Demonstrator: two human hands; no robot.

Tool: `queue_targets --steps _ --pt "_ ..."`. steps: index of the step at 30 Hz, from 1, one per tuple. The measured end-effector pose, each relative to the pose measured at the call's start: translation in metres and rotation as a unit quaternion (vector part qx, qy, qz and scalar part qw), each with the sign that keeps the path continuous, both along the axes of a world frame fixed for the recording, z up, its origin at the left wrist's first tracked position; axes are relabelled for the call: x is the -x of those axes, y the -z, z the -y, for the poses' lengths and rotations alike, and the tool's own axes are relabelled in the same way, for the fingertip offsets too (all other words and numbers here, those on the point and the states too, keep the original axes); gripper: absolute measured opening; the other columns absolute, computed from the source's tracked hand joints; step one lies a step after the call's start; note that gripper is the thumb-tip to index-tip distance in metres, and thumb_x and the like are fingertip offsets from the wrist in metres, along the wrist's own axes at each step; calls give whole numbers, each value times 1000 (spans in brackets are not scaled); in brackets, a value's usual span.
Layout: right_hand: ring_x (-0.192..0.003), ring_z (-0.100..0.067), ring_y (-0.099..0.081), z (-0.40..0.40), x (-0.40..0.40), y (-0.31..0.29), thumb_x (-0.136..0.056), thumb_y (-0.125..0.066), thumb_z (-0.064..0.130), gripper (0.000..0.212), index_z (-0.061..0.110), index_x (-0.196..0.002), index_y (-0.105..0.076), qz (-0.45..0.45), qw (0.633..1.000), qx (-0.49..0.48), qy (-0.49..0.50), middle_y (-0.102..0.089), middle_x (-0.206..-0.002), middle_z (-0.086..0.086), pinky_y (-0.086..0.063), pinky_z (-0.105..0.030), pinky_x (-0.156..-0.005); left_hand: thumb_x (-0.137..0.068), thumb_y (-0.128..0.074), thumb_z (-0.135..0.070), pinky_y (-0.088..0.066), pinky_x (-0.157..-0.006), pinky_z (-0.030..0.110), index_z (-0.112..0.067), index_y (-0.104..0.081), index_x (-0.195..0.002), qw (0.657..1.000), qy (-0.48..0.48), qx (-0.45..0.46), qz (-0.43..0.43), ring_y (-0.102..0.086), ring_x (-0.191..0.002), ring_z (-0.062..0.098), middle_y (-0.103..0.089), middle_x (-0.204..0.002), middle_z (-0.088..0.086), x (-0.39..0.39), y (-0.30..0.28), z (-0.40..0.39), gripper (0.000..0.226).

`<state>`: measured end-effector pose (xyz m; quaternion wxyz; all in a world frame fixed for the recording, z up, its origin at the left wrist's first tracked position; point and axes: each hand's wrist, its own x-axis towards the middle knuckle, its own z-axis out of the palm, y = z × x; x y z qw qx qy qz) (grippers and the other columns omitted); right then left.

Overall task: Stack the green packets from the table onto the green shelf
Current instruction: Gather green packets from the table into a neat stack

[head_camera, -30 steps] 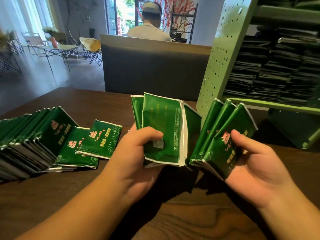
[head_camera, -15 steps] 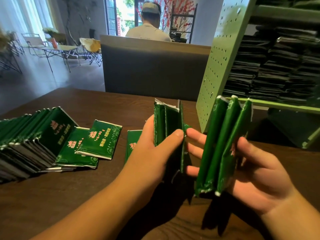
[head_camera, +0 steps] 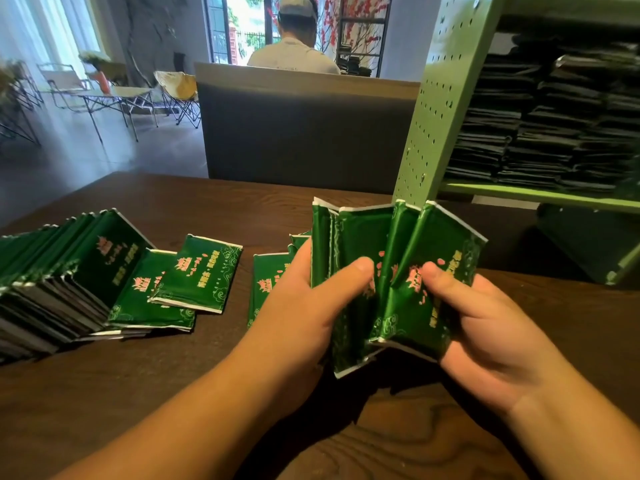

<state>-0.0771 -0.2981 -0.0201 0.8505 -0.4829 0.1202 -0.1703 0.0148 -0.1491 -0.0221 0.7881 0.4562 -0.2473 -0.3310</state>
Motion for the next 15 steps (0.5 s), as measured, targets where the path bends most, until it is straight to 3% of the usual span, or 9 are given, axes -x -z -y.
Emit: queue_targets --steps 3,7,12,15 --pt "-98 -34 -75 -1 0 3 -76 -65 11 42 4 -117 -68 -26 996 69 47 -75 -108 -21 -63 -42 -71 -84 -72 -8 -61 -71 37 -16 -63 -121 999 7 -20 29 -76 -94 31 -77 -108 14 2 5 1 39" --pt "-96 -33 -75 1 0 3 -72 -70 12 42 6 -113 -70 -38 987 112 112 -77 -103 -18 -61 -47 -79 -90 -58 12 -59 -59 34 -13 -65 -111 999 -31 -31 29 -76 -78 27 -78 -93 14 2 3 2 33" --pt "-83 -24 -77 5 -1 6 -84 -76 8 10 14 -91 -74 -77 938 216 260 -79 -88 -6 -60 -46 -80 -90 -57 10 -59 -69 35 -29 -65 -106 983 -105 -66 136 -74 -83 19 -77 -89 0 -2 2 0 43" --pt "-76 -13 -77 1 1 4 -82 -80 12 8 17 -86 -74 -80 908 275 305 -79 -81 4 -61 -37 -70 -89 -59 8 -57 -67 23 -33 -61 -111 975 -110 -72 178 -74 -84 10 -76 -91 -8 1 -1 -1 46"
